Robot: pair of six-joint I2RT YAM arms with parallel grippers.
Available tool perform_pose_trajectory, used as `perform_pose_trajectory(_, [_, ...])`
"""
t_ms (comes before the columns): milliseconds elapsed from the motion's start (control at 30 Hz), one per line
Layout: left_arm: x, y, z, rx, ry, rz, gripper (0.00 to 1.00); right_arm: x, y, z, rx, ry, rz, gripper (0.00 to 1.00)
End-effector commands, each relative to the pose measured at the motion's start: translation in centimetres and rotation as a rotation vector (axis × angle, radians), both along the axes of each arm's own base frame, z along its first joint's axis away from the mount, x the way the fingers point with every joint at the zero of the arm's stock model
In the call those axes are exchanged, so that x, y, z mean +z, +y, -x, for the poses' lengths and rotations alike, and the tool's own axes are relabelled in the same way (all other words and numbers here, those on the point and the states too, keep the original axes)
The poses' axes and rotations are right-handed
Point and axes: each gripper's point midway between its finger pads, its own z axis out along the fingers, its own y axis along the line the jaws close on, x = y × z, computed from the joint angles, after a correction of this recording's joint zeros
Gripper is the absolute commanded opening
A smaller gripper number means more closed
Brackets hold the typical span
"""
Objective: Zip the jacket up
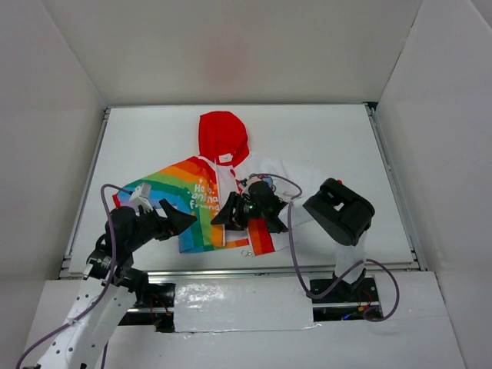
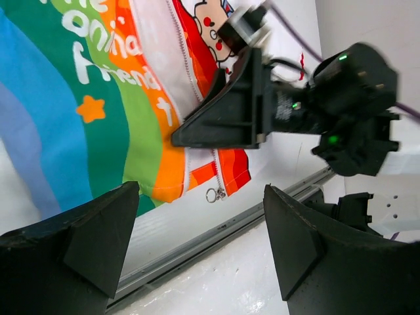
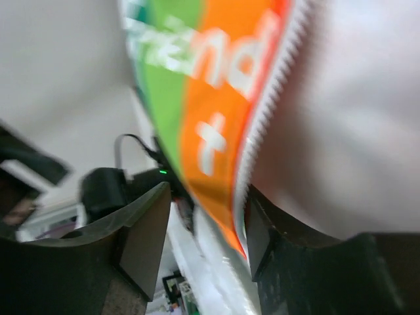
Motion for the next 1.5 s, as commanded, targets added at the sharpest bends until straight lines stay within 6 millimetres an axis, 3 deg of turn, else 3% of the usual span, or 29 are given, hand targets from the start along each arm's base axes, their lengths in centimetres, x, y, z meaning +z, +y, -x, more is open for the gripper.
perform_pose_trajectory(0, [1.1, 0.6, 0.1, 0.022, -0.026, -0.032, 0.89, -2.1, -0.6, 0.7, 0.032, -0.012, 0.001, 0.56])
perform_pose_trajectory(267, [0.9, 0.6, 0.3, 0.01, -0.008, -0.045, 0.89, -2.2, -1.4, 1.9, 0.034, 0.014, -0.033, 0.53])
perform_pose_trajectory(500, [0.7, 0.4, 0.2, 0.001, -0.004, -0.043, 0.89, -1.8, -2.0, 3.3, 0.043, 0.045, -0.086, 0.4])
perform_pose_trajectory(600, [0.7, 0.4, 0.2, 0.0, -0.004, -0.04, 0.89, -1.7, -2.0, 3.3, 0.045, 0.047, -0.094, 0.31])
perform_pose_trajectory(733, [0.5, 0.2, 0.3, -0.011, 0.0, -0.038, 0.89, -1.3, -1.5, 3.1, 0.057, 0.037, -0.119, 0.08])
perform_pose_trajectory(833, [0.4, 0.1, 0.4, -0.022, 0.008, -0.033, 0.89, -0.5, -1.2, 2.9, 0.068, 0.017, -0.141, 0.01])
perform_pose_trajectory(1067, [-1.4, -0.8, 1.0, -0.069, 0.069, -0.005, 0.86, 2.5, -0.7, 3.1, 0.104, -0.044, -0.243, 0.0])
perform_pose_trajectory(1200, [-2.2, -2.4, 1.9, -0.159, 0.095, 0.08, 0.85, 4.8, -0.2, 3.5, 0.148, -0.065, -0.362, 0.0])
perform_pose_trajectory(1467, [-3.4, -3.6, 2.6, -0.229, 0.099, 0.15, 0.83, 6.3, 0.5, 3.1, 0.168, -0.081, -0.386, 0.0])
